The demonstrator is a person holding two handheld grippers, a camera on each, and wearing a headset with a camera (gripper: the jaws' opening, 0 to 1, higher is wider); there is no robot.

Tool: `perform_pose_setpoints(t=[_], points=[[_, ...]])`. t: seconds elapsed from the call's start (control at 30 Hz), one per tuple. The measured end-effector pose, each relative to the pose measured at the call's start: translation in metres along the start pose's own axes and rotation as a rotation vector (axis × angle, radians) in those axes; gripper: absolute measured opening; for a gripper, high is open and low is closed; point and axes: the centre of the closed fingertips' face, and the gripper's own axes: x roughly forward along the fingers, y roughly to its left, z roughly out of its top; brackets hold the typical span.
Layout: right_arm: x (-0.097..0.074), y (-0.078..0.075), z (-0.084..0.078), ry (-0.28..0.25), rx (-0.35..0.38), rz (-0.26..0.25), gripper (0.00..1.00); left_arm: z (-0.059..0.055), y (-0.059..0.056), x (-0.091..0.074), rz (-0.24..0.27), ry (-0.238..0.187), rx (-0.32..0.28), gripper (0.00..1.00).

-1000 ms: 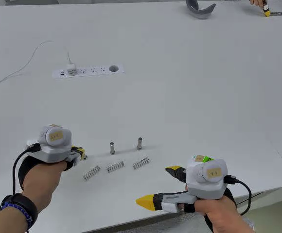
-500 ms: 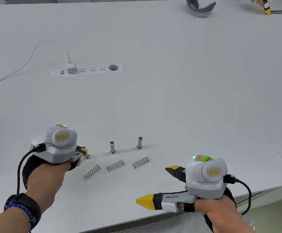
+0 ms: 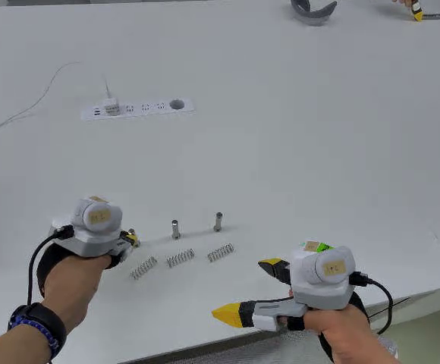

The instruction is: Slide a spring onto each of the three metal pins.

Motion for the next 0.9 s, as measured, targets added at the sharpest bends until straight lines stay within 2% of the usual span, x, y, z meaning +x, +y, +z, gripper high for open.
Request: perform_pose_setpoints(t=[0.07,0.4,0.63,0.9], points=[[0.000,0.001,0.000,0.001,-0.001,0.002,0.86,-0.005,-0.001,0.002,-0.012,0.013,-0.034,0.15],[0.002,0.001,-0.001,0.007,-0.004,0.009,0.86,-0.024,0.003,-0.002,-0.021,0.029,-0.097,0.31],[0.004,0.003,-0.003,0.011,-0.006,0.014,0.86,-0.040,0.005,-0.011,-0.020,0.033,-0.101,0.37],[0.006,0.003,-0.004,0.018,-0.010,0.017,0.86,-0.049,0.001,-0.020,-0.055,0.001,-0.102,0.47]])
